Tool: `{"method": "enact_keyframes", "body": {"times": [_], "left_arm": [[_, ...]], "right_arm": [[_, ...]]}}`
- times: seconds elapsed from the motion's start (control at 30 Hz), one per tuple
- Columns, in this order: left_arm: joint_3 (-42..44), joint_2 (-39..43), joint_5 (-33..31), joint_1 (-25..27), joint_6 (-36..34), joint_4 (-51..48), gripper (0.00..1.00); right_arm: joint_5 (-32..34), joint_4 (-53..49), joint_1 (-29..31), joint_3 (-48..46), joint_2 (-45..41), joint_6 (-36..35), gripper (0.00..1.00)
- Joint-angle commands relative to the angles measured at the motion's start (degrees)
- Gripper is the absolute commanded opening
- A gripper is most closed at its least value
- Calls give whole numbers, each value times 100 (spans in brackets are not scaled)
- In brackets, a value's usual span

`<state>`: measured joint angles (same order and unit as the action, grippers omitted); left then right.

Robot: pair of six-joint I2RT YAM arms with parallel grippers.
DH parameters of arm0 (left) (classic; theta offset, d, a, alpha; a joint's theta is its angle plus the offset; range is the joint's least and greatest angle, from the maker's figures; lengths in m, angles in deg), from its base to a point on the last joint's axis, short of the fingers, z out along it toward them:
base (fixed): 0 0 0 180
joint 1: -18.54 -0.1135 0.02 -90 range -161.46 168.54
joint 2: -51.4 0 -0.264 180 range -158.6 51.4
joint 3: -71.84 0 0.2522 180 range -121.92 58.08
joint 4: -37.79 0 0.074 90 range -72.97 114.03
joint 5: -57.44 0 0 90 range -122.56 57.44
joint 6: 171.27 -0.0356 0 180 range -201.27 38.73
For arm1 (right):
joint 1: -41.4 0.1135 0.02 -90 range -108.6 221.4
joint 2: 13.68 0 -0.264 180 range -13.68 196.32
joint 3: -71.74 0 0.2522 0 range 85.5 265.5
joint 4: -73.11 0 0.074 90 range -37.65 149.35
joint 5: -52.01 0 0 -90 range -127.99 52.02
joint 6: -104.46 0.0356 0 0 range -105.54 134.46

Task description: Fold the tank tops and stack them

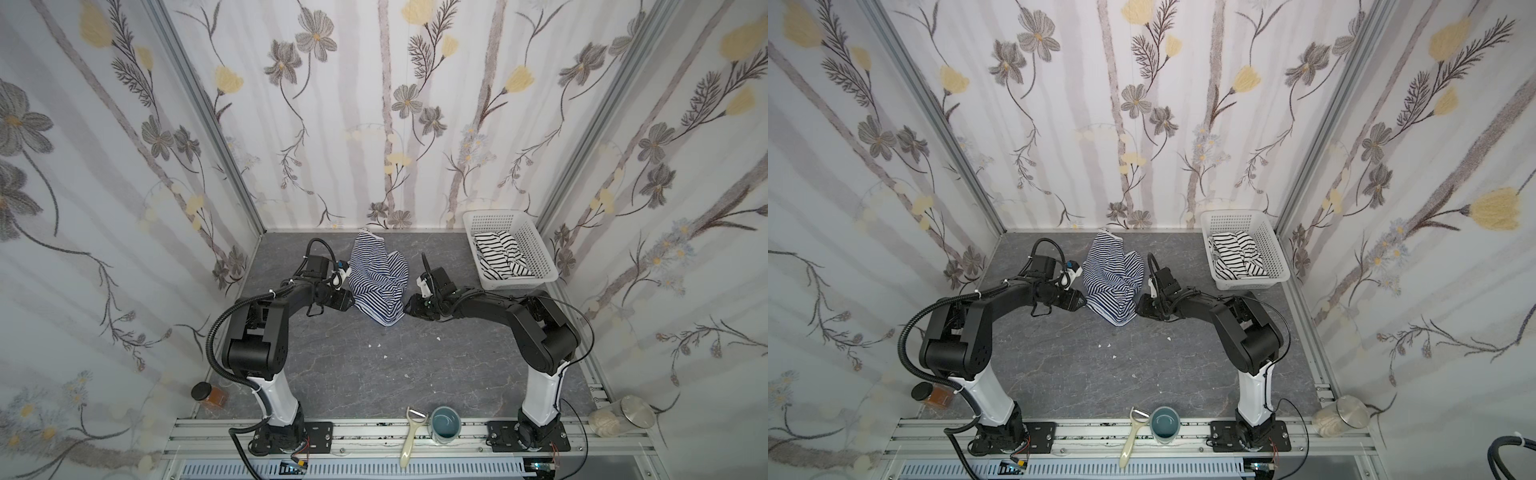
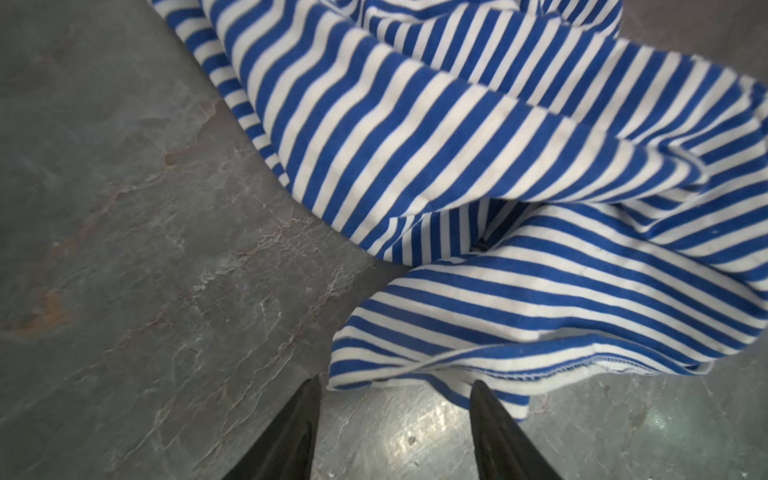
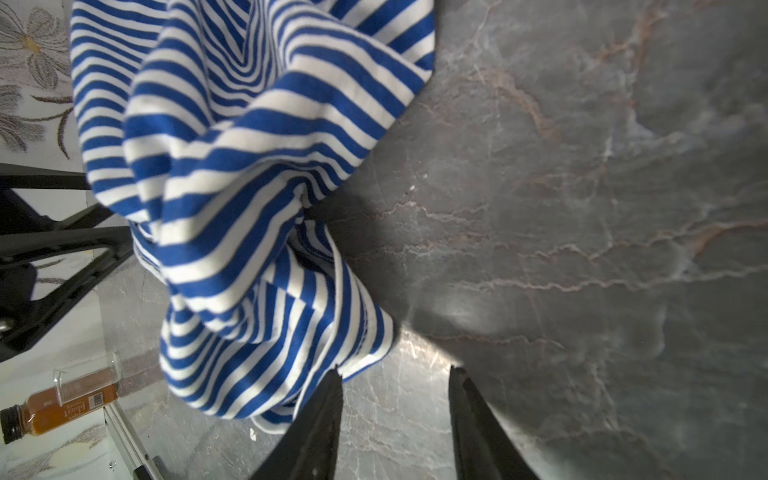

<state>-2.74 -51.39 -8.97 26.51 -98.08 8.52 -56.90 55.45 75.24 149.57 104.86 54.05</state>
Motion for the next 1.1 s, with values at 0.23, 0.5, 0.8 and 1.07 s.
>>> {"method": "enact_keyframes", "body": {"times": [0.23,0.5,0.8,1.07], "left_arm": [[49,-257,-406,19,-261,573,57],[-31,-538,-391,192,-403,715,47],[-1,-682,-172,265,-542,817,21],[-119,-324,341,267,-130,477,0]], "right_arm": [[100,395,-25,-176,-130,99,44],[107,419,-38,-202,-165,138,43],[113,508,-49,-305,-173,198,43],[145,498,-105,-360,-243,174,42]]}}
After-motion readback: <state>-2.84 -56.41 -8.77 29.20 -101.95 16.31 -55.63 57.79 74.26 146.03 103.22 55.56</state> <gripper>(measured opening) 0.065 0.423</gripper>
